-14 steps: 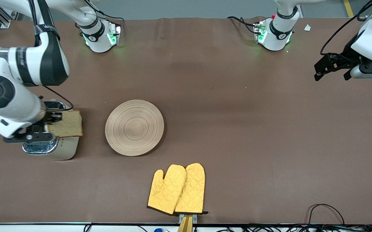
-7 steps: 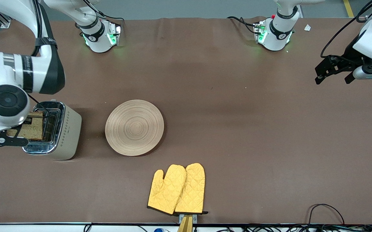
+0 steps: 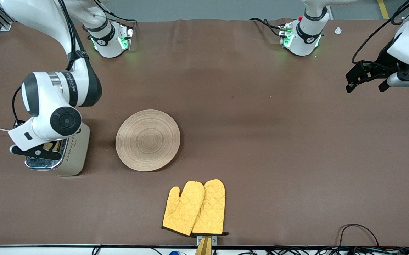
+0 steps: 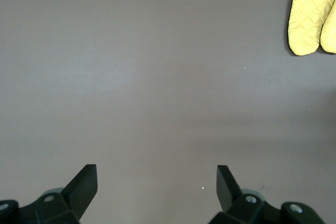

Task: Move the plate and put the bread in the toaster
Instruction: 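Lower the bread with the right gripper into the toaster slot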

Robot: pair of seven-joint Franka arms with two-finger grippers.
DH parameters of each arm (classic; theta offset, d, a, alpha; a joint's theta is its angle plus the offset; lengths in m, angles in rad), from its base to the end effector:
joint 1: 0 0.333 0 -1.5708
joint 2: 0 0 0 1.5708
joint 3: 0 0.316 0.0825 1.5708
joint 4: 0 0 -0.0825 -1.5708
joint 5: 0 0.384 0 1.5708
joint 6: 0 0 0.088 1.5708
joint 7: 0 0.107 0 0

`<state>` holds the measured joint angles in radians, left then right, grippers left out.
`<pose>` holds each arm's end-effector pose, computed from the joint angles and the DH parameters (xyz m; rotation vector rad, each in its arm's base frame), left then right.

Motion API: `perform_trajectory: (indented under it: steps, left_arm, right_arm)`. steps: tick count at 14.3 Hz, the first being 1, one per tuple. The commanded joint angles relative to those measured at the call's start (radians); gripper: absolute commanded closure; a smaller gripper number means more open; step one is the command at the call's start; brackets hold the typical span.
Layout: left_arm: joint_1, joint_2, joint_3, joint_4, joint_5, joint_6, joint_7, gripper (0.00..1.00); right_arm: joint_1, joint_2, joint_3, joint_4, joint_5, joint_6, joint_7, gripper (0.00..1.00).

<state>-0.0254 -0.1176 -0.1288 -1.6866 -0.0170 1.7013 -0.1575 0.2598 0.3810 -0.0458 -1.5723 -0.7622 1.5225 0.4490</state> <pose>0.5232 -0.0872 0.6447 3.1128 0.0067 0.2018 0.6293 0.0619 0.4249 2.2685 -0.1123 -0.1639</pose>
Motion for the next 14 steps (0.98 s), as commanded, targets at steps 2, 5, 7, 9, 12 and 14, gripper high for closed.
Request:
perform_trajectory:
  steps: [2, 5, 7, 9, 12, 14]
  left_arm:
    - [0.002, 0.0, -0.003, 0.015, 0.009, -0.003, 0.009, 0.0]
    - [-0.001, 0.001, -0.003, 0.016, 0.009, -0.003, 0.007, 0.0]
    - [0.002, 0.001, -0.003, 0.016, 0.009, -0.003, 0.009, 0.0]
    - [0.002, 0.001, -0.003, 0.015, 0.009, -0.003, 0.01, 0.0]
    - [0.005, 0.003, -0.003, 0.016, 0.009, -0.003, 0.016, 0.0]
    - [0.005, 0.003, -0.003, 0.015, 0.009, -0.003, 0.016, 0.0]
  right_arm:
    - [-0.005, -0.017, 0.001, -0.031, -0.054, 0.018, 0.02, 1.0]
    - [-0.005, -0.016, 0.001, -0.032, -0.124, 0.021, 0.007, 1.0]
    - [-0.004, -0.017, 0.001, -0.034, -0.134, 0.01, 0.004, 1.0]
    - [-0.004, -0.017, 0.001, -0.032, -0.134, 0.008, -0.019, 1.0]
    - [-0.001, -0.017, 0.001, -0.035, -0.132, 0.007, -0.018, 1.0]
    - [0.005, -0.008, 0.003, -0.04, -0.132, -0.021, -0.019, 1.0]
